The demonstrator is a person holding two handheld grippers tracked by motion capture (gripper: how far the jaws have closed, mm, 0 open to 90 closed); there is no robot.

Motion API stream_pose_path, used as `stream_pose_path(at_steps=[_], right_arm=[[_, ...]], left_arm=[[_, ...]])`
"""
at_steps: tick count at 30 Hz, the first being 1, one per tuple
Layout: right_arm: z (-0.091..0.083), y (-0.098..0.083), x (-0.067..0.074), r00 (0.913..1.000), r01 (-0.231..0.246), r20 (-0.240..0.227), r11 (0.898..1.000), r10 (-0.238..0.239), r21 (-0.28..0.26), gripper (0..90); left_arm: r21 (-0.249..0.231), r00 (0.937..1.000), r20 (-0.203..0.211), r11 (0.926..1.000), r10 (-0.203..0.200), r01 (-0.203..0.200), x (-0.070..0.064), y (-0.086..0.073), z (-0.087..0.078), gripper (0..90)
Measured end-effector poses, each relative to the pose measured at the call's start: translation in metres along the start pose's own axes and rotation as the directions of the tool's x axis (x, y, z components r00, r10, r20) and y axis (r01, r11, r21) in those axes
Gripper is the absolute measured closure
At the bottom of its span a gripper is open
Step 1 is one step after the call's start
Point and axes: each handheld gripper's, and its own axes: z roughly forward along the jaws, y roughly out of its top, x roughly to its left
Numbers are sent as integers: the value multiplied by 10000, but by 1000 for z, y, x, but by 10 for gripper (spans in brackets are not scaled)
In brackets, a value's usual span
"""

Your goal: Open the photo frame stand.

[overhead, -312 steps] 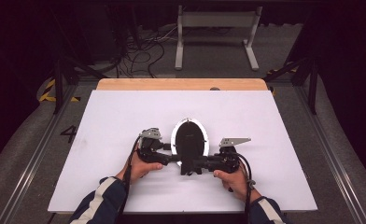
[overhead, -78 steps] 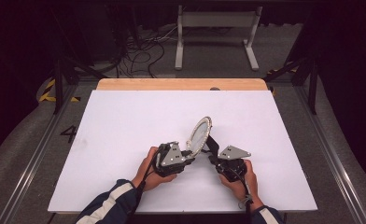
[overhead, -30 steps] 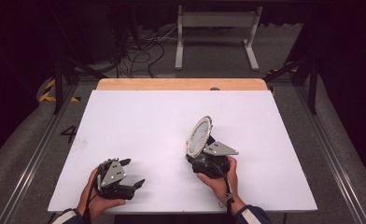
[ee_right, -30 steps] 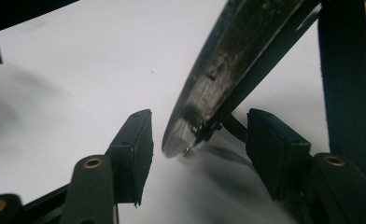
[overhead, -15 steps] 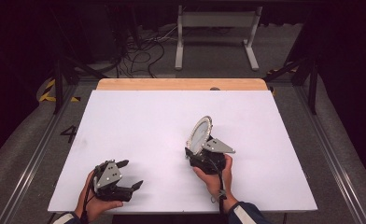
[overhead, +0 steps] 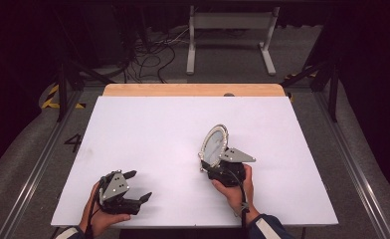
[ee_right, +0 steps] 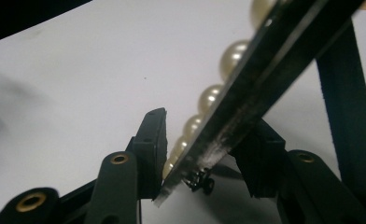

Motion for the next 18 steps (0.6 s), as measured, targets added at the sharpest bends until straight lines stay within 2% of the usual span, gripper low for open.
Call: stream_pose_path(at_steps=[6, 11, 18], right_arm=[[4, 0, -2, 9998, -194, 48, 9995, 195, -268, 551], [4, 1, -3, 9999, -144, -11, 9998, 144, -164, 562], [2, 1, -6, 9992, -226, -322, 9997, 226, -17, 636]], left_arm=[[27, 10000, 19, 10000, 27, -27, -1, 1, 1, 155], [-37, 9999, 155, 10000, -38, 39, -2, 2, 3, 155], [-95, 9986, 528, 10000, -12, 17, 8, 19, 22, 166]])
